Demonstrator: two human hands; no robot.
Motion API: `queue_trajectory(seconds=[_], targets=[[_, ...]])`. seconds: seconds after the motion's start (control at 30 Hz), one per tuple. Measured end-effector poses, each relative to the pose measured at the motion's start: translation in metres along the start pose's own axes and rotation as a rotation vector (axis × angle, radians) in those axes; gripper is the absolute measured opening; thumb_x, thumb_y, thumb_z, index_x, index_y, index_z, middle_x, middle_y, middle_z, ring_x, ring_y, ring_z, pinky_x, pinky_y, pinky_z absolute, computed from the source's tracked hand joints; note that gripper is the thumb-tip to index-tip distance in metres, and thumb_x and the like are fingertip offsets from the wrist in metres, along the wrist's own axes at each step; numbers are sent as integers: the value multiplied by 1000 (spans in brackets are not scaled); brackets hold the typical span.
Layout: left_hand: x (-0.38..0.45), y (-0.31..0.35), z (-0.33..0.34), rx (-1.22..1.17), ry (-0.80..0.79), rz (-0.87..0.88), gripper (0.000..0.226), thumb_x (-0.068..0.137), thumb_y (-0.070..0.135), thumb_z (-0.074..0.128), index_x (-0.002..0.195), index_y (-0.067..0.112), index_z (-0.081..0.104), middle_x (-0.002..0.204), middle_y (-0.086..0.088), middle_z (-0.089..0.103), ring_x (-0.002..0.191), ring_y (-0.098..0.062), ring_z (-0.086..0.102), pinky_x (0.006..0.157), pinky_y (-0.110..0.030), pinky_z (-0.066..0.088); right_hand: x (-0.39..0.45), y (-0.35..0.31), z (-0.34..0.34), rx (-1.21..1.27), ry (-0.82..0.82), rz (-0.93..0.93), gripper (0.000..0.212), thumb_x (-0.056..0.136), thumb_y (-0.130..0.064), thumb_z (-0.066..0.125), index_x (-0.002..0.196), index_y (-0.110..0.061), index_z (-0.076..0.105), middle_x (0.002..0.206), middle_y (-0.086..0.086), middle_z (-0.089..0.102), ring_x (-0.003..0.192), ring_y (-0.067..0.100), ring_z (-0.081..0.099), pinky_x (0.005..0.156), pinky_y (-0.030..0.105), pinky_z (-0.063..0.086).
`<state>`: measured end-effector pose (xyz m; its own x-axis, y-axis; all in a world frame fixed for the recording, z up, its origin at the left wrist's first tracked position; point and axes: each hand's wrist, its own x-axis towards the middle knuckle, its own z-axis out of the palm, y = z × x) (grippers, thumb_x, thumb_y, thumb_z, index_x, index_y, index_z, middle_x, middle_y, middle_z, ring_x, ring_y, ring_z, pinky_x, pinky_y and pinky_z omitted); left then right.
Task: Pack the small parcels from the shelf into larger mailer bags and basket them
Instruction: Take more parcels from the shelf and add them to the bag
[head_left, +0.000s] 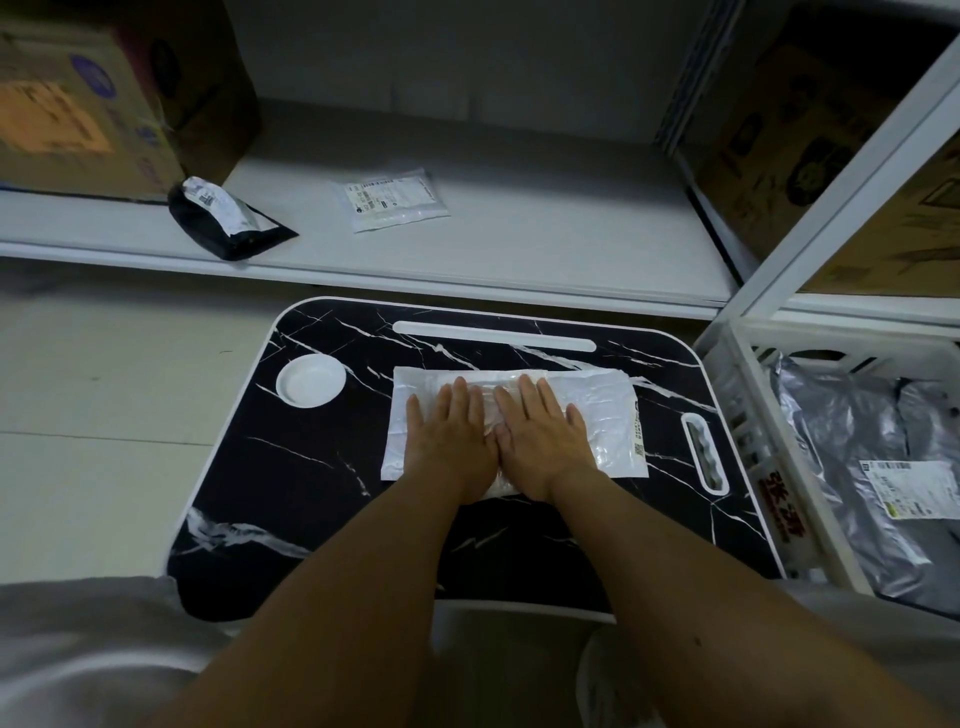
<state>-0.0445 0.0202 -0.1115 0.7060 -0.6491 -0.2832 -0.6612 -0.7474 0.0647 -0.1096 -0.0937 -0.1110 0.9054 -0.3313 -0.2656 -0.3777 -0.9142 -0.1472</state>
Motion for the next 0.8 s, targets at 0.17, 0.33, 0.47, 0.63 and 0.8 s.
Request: queue_trajectory(seconds=[0.17,0.33,0.47,0.63,0.8], targets=[[8,-12,-13,64,-43,69,68,99,51,16,153,10,6,160,-15,9,147,-28,12,117,-55,11,2,-3,-8,-58,16,21,51,101,-45,25,150,-32,17,160,13,10,147,30,8,115,53,19],[21,-40,-53,67,-223,152,55,97,52,38,145,25,33,143,-7,46,129,-27,46,109,-51,32,4,-10,-24,-147,118,29,41,97,-48,34,131,-27,43,126,8,49,118,27,46,99,45,35],[25,-65,-74,12,-258,115,60,98,47,41,151,25,25,155,-6,30,142,-28,30,114,-48,28,11,-22,-36,-142,177,100,37,99,-40,32,122,-19,51,121,7,56,115,26,50,103,47,34],[34,-97,-100,-11,-200,77,51,99,40,42,144,18,36,147,-10,41,133,-30,40,108,-45,36,31,-40,-54,-185,259,92,36,99,-33,35,124,-14,53,122,8,55,117,27,49,106,46,33],[43,-125,-104,-121,-74,-21,44,98,30,44,138,13,38,137,-13,48,125,-32,46,102,-45,41,64,-70,-67,-181,356,-34,29,98,-24,40,120,-11,55,120,9,54,111,28,49,91,39,39]])
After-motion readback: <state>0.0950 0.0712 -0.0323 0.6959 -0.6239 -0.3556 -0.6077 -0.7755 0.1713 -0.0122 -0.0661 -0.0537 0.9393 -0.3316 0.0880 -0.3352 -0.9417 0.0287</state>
